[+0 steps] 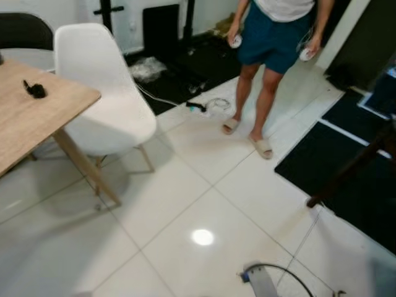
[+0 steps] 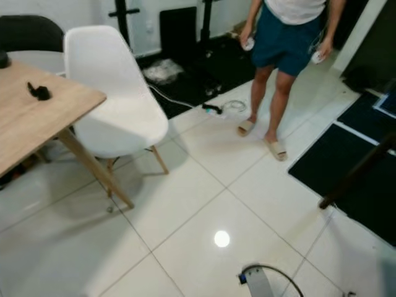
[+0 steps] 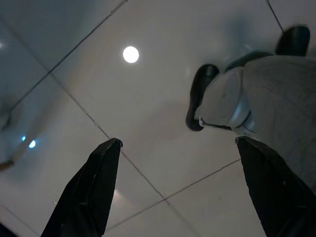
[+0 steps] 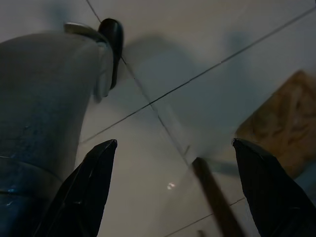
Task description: Picking trash to rubbish bin
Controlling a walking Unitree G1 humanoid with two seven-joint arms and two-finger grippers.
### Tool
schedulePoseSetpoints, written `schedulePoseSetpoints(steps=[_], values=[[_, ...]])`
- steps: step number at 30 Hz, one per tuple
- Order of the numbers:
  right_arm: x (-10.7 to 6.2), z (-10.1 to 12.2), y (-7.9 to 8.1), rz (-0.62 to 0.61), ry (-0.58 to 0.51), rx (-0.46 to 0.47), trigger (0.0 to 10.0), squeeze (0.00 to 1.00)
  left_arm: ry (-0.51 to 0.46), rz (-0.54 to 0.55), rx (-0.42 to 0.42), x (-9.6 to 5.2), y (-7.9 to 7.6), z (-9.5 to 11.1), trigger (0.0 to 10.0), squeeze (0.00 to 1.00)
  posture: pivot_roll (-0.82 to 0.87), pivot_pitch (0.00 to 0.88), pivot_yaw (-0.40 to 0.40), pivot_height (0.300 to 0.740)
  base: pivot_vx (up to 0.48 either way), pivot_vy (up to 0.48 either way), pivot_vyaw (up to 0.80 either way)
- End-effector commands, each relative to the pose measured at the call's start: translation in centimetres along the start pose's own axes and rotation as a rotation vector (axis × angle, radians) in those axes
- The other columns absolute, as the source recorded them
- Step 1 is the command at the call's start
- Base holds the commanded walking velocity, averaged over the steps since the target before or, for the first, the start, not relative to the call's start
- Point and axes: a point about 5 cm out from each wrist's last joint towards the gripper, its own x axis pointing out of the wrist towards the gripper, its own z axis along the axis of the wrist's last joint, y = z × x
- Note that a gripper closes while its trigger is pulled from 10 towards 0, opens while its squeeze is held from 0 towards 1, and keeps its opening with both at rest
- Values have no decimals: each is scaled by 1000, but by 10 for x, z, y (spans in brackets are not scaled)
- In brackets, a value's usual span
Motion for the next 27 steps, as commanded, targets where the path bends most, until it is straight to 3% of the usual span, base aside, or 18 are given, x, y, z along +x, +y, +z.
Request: schedulePoseSetpoints(steps=[1,12,19,24,27], values=[[0,-7,-1,1,23,5,10000,0,33,4,3,-1,0,-10,10000,0,219,100,-73,740,0,0,-800],[0,-8,0,2,27,3,10000,0,28,4,4,-1,2,-8,10000,0,217,102,-67,740,0,0,-800],[0,-10,2,8,30,4,10000,0,24,3,11,-1,2,-7,10000,0,227,102,-68,740,0,0,0],[0,-10,2,9,31,1,10000,0,17,3,8,-1,2,-5,10000,0,226,102,-69,740,0,0,-800],[0,-10,2,7,30,0,10000,0,18,2,1,-1,1,-4,10000,0,225,100,-72,740,0,0,0]])
